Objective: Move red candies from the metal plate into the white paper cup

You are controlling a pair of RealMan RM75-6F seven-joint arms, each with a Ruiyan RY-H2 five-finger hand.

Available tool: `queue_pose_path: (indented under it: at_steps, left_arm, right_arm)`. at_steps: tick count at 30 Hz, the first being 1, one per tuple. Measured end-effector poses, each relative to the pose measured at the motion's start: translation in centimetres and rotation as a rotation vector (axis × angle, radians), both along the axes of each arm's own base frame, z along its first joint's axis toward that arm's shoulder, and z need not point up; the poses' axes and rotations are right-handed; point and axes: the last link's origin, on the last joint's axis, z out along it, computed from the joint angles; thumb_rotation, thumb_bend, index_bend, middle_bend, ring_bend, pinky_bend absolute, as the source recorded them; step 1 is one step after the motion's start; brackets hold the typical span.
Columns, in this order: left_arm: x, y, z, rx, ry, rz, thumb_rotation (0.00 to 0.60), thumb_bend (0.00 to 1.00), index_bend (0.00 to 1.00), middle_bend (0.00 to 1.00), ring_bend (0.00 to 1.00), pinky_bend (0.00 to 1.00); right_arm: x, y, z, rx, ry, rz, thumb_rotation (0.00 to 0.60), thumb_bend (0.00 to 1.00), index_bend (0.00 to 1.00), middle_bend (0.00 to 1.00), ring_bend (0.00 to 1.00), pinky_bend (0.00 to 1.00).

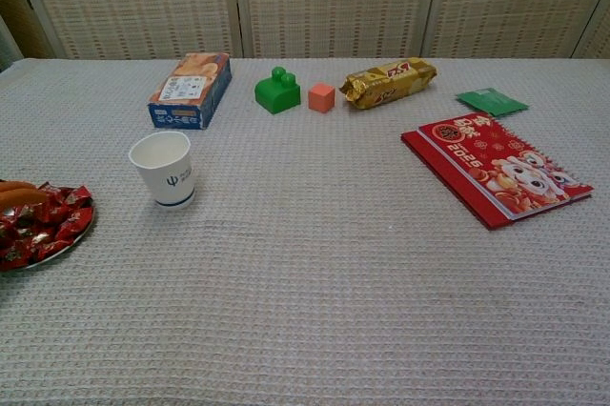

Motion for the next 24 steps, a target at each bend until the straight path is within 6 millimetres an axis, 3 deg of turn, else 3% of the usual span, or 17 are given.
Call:
queue_pose_path:
  at_steps: [5,15,24]
  left_arm:
    - [0.4,2.2,-1.0,0.018,0.017,0.006,0.6,0.38,0.0,0.0,0.07,0.74]
    - [0.1,3.8,-1.8,0.002,0.027,0.03,0.6,0.38,0.01,0.06,0.16,0.81]
    - [-0.2,3.9,-2.3,-0.009,0.048,0.038,0.6,0.38,0.15,0.16,0.27,0.87]
  right_arm:
    - [0.0,0.1,0.1,0.0,0.002,-0.008,0.6,0.03,0.0,0.0,0.0,0.0]
    - [-0.2,-0.2,-0.1,0.004,0.006,-0.022,0.6,0.03,0.0,0.0,0.0,0.0]
    - [-0.2,-0.1,0.0,0.005,0.003,-0.025,0.6,0.03,0.0,0.0,0.0,0.0]
